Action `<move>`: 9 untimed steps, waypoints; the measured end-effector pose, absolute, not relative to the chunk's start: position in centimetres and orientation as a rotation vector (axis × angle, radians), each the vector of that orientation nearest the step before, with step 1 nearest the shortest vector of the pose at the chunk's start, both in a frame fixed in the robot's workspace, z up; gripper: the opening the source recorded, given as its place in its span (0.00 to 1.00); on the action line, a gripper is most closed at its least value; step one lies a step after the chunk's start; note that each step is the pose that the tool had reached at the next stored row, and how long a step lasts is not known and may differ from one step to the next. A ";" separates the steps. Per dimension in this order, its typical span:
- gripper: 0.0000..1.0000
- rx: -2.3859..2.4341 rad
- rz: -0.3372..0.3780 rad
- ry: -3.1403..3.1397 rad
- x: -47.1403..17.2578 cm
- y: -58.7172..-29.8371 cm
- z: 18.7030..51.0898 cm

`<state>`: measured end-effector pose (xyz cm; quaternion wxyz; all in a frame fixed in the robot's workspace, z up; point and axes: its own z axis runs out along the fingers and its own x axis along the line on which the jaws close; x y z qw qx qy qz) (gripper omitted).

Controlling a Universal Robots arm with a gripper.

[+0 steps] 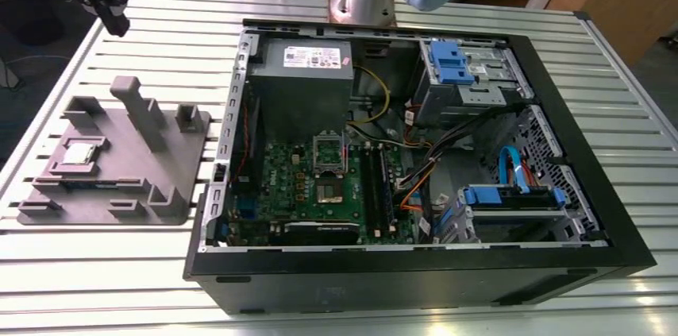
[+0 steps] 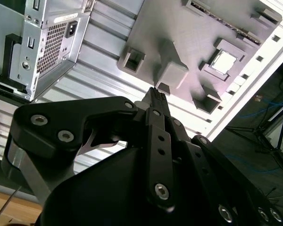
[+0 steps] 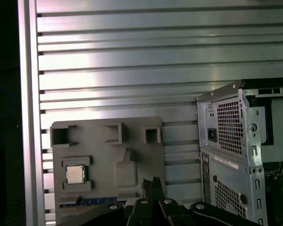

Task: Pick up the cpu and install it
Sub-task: 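Reach for the cpu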

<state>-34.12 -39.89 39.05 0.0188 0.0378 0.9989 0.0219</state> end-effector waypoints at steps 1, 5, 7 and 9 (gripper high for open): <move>0.10 0.117 0.068 3.101 -34.3 -39.9 39.0; 0.10 0.117 0.068 3.101 -34.8 -39.9 38.9; 0.10 0.117 0.068 3.101 -35.1 -39.9 38.8; 0.10 0.117 0.068 3.101 -35.3 -39.9 38.7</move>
